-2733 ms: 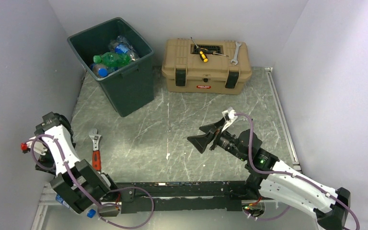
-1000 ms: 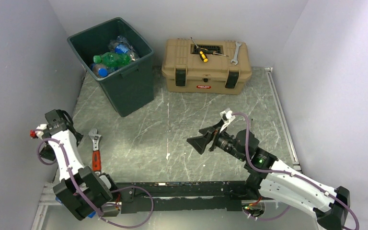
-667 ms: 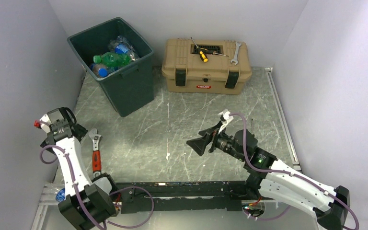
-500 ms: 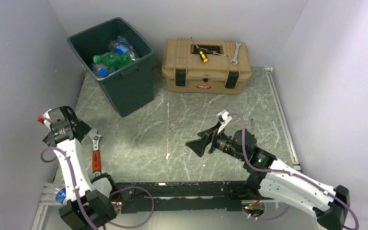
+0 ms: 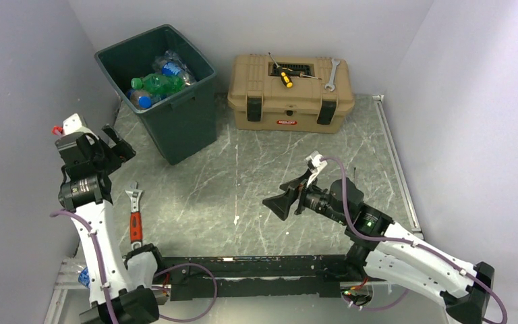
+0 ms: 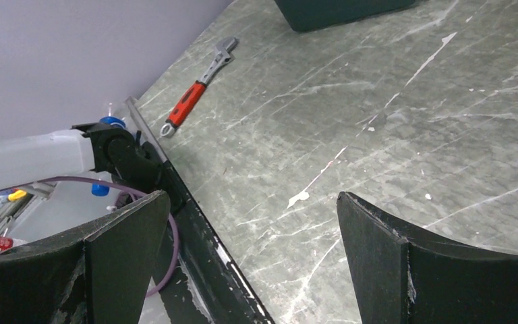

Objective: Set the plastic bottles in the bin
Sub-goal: Reset both arms

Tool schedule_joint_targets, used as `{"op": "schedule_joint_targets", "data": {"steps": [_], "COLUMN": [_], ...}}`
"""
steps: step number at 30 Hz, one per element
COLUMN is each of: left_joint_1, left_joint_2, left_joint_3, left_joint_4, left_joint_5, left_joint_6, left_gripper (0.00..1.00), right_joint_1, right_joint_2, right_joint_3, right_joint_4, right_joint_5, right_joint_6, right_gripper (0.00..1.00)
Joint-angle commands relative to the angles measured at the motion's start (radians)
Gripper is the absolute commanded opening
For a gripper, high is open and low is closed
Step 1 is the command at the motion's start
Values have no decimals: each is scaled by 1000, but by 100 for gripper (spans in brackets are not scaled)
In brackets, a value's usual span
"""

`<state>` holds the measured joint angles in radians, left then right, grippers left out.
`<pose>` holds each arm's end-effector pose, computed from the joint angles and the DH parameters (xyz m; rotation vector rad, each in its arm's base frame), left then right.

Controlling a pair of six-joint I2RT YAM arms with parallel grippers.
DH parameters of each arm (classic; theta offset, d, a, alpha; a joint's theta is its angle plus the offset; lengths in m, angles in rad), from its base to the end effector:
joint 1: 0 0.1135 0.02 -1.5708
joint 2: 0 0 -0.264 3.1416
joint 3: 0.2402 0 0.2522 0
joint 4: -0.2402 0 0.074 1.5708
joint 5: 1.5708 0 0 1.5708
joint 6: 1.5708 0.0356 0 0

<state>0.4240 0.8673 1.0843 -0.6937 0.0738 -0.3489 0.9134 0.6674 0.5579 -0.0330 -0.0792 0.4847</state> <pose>0.1586 0.0687 0.3759 -0.7284 1.9122 -0.0287 0.1023 0.1371 0.2942 -0.4533 1.7852 1.0825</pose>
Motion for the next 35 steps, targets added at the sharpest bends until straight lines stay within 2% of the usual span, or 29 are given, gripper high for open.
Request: {"op": "schedule_joint_targets", "data": {"steps": [1, 6, 9, 13, 19, 26, 30, 35], "left_joint_1": [-29, -68, -82, -132, -273, -371, -411, -469], "left_joint_2": [-25, 1, 39, 56, 139, 122, 63, 39], "left_joint_3": [31, 250, 368, 458, 556, 451, 356, 302], "left_joint_4": [126, 116, 120, 112, 68, 169, 258, 278], "left_joint_5": [88, 134, 241, 283, 334, 321, 238, 131], "left_joint_6": [27, 7, -40, -29, 11, -8, -40, -103], "left_gripper": [99, 99, 100, 100, 99, 99, 100, 100], "right_joint_1": [1, 1, 1, 1, 1, 1, 1, 1], "right_joint_2": [-32, -52, -53, -43, -4, 14, 15, 25], "right_joint_3": [76, 130, 146, 168, 213, 239, 245, 270], "right_joint_4": [-63, -148, -154, -164, -182, -175, -172, -184], "right_joint_5": [51, 134, 173, 239, 378, 420, 435, 451], "right_joint_6": [-63, -125, -141, -162, -173, -142, -141, -154], "right_gripper": [100, 100, 100, 100, 100, 100, 100, 100]}}
